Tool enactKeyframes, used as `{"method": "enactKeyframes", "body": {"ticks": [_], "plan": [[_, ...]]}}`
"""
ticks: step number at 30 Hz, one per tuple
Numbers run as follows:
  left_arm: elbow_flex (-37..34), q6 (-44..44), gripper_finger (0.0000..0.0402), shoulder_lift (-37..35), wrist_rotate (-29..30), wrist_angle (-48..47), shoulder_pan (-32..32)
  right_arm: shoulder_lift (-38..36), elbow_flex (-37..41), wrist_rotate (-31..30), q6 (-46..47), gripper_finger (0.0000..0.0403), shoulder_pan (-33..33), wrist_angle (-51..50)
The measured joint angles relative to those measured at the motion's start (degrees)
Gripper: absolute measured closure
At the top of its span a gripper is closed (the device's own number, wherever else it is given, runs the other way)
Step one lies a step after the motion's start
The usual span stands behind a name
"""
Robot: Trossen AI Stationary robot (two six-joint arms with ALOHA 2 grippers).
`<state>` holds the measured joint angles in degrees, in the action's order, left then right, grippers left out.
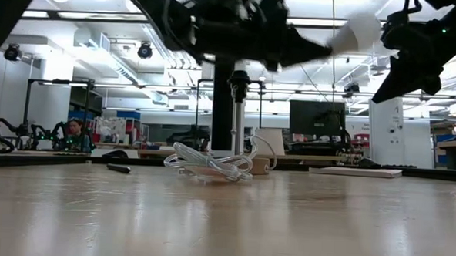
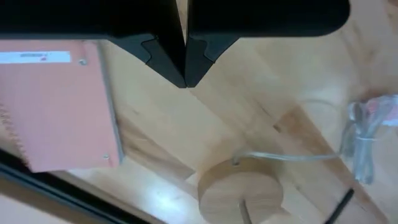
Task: Screw lightbulb
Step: Insert the lightbulb into the la
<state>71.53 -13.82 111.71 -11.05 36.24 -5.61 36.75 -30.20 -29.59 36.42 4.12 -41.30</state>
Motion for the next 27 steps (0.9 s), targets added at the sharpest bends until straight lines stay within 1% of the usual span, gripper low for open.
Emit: {"method": "enactKeyframes", "body": {"ticks": [2,4,7,8,10,14,16,17,19,20,22,24,27], "plan": [[-2.9,0.1,0.0302,-2.5,2.4,2.4,0.2,0.0,0.0,-0.9,-0.4,0.0403,0.0,0.2],[-5.9,0.9,0.0302,-4.7,2.9,6.0,0.4,0.1,0.0,-1.7,-1.3,0.0403,0.0,0.8],[-10.6,1.5,0.0302,-8.0,3.1,15.4,0.9,0.1,0.0,-2.0,-5.1,0.0403,0.1,6.1],[-12.0,1.5,0.0302,-9.0,3.0,20.0,1.2,0.1,0.2,-1.9,-7.7,0.0403,0.4,9.6],[-15.2,1.7,0.0302,-10.5,2.9,30.6,1.9,0.1,0.6,-0.9,-16.0,0.0403,1.3,19.4],[-20.7,4.5,0.0302,-10.8,1.2,52.1,2.4,1.1,2.6,3.1,-34.4,0.0403,3.8,45.9],[-22.0,5.4,0.0302,-11.9,1.3,53.7,2.4,3.1,3.1,5.9,-42.9,0.0403,4.4,58.1],[-22.1,5.4,0.0302,-12.4,1.9,51.8,2.5,4.2,3.1,7.7,-46.1,0.0403,4.4,63.0],[-22.1,6.1,0.0302,-12.5,3.1,50.8,2.6,7.2,3.1,11.0,-50.7,0.0403,4.4,70.9],[-22.1,6.3,0.0302,-12.4,2.9,50.9,2.7,9.0,2.7,11.5,-52.2,0.0403,4.4,73.8],[-21.3,6.3,0.0302,-11.9,2.8,51.2,2.9,12.5,1.7,11.6,-53.5,0.0403,4.4,77.0],[-20.8,6.5,0.0302,-11.7,2.7,50.7,2.9,16.2,0.0,11.7,-54.6,0.0400,4.4,77.3],[-20.4,6.6,0.0302,-11.3,2.7,49.7,2.9,21.7,-3.3,12.0,-55.6,0.0378,4.5,77.3]]}}
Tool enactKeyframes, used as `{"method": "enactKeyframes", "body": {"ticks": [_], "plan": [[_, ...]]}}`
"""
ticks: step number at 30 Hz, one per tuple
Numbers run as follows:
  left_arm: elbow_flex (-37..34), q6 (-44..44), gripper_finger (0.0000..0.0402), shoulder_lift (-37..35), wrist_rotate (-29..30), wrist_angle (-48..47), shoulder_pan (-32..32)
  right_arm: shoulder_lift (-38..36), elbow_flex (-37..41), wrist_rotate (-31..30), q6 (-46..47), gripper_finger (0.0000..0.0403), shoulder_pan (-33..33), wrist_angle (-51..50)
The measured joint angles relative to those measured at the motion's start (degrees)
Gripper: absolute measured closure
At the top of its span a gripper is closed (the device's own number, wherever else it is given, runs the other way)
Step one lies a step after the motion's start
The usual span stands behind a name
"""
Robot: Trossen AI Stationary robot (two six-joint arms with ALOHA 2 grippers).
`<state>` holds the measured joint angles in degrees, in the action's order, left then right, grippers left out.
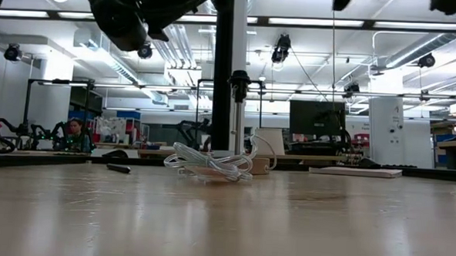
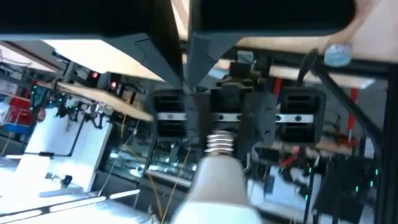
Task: Screw lightbulb
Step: Insert the lightbulb into the la
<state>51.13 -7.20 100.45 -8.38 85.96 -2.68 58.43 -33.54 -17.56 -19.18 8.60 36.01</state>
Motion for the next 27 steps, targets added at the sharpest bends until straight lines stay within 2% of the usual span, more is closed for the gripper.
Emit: {"method": "enactKeyframes", "body": {"ticks": [7,14,20,27], "plan": [[-0.3,0.0,0.0302,0.5,-0.1,0.1,0.0,6.6,-7.5,0.3,-1.6,0.0285,0.0,0.3],[-0.4,0.0,0.0302,0.5,-0.2,0.0,0.0,8.1,-9.9,6.8,-1.9,0.0209,0.0,0.4],[-0.6,0.0,0.0302,0.4,0.0,-0.7,0.0,9.5,-11.6,7.1,-1.8,0.0187,-0.8,0.5],[-0.5,-0.9,0.0302,0.4,0.3,-2.5,0.0,14.1,-14.7,7.2,-2.7,0.0193,-1.8,0.2]]}}
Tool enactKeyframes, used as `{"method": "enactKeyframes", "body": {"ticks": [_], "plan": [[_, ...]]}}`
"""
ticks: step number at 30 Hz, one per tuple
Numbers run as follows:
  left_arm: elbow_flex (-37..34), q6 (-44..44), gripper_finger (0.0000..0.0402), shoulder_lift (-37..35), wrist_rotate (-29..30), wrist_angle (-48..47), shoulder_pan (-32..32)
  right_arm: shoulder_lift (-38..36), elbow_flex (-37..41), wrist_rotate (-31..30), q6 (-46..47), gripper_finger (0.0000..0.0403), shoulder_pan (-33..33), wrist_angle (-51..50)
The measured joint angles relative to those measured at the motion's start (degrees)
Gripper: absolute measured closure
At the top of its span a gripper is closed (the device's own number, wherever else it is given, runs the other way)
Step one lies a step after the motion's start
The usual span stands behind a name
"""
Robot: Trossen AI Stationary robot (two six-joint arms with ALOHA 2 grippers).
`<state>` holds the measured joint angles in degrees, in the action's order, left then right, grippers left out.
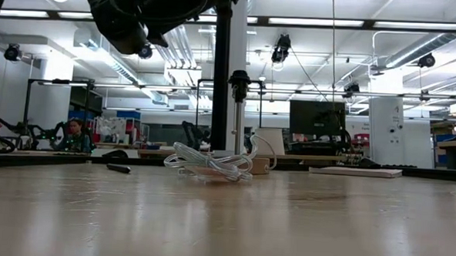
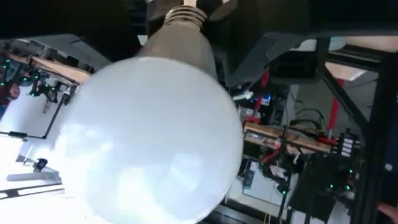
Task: Screw lightbulb
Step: Insert the lightbulb into the la
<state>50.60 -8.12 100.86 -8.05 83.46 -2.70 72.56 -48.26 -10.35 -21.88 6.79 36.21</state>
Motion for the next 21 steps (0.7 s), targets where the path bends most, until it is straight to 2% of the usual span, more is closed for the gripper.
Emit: {"method": "enactKeyframes", "body": {"ticks": [10,16,21], "plan": [[-1.6,-0.5,0.0301,-0.1,-0.2,0.5,0.0,1.5,-2.0,0.3,-1.8,0.0224,0.0,-0.4],[-2.4,-0.8,0.0288,-0.2,0.0,0.5,0.0,1.4,-2.0,0.3,-2.0,0.0269,-0.1,-0.9],[-2.6,-1.1,0.0280,-0.2,0.5,-0.1,-0.2,1.2,-2.0,0.2,-0.6,0.0269,-0.9,-1.4]]}}
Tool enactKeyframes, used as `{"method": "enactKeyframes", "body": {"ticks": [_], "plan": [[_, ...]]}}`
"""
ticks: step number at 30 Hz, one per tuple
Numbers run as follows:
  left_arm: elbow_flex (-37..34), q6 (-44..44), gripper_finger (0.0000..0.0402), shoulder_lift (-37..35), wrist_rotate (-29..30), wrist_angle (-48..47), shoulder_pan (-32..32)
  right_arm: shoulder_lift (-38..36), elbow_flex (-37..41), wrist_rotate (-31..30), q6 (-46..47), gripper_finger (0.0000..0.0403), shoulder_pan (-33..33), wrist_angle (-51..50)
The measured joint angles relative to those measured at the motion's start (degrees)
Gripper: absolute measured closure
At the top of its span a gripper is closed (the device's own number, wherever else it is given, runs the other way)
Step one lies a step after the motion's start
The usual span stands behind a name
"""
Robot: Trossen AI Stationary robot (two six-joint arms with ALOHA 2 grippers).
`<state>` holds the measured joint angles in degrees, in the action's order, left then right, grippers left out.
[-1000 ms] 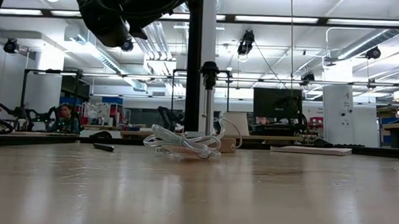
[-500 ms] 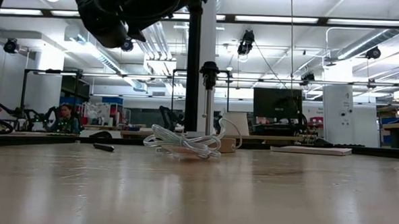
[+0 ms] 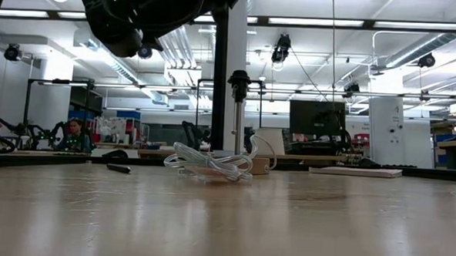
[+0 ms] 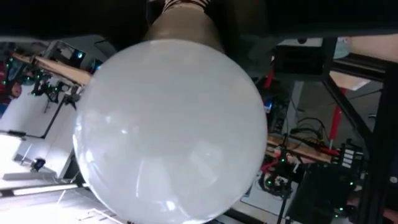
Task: Screw lightbulb
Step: Insert the lightbulb into the la
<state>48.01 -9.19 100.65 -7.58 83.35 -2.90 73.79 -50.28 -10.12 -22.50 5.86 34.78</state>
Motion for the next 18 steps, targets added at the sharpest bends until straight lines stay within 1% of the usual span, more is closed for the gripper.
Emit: {"method": "enactKeyframes", "body": {"ticks": [3,5,7,10,12,14,16,18], "plan": [[0.0,-0.1,0.0278,-0.1,0.5,-1.1,-0.3,-1.1,0.1,0.0,2.4,0.0270,-0.8,-1.4],[-0.3,1.2,0.0278,-0.2,1.2,-4.1,-0.6,-2.4,-0.1,-0.3,4.2,0.0272,-1.7,0.0],[-0.4,1.5,0.0278,0.0,3.0,-7.6,-0.5,-4.5,-0.3,-0.3,6.6,0.0273,-2.9,-0.4],[-0.3,0.0,0.0277,-1.2,7.5,-11.1,-0.6,-6.6,-0.3,1.0,10.3,0.0273,-5.6,-3.8],[-0.2,-1.7,0.0277,-1.6,10.4,-13.2,-0.6,-7.3,-0.2,3.6,13.3,0.0273,-8.4,-7.3],[-0.3,-4.5,0.0277,-1.8,11.6,-15.5,-0.7,-7.8,-0.1,7.1,17.0,0.0273,-12.4,-10.1],[-0.3,-7.2,0.0277,-3.0,12.6,-17.0,-0.8,-8.0,-0.1,12.5,20.9,0.0273,-17.4,-11.9],[-0.3,-9.3,0.0276,-5.3,15.3,-19.0,-1.1,-6.6,-0.1,19.8,24.1,0.0273,-22.7,-12.5]]}}
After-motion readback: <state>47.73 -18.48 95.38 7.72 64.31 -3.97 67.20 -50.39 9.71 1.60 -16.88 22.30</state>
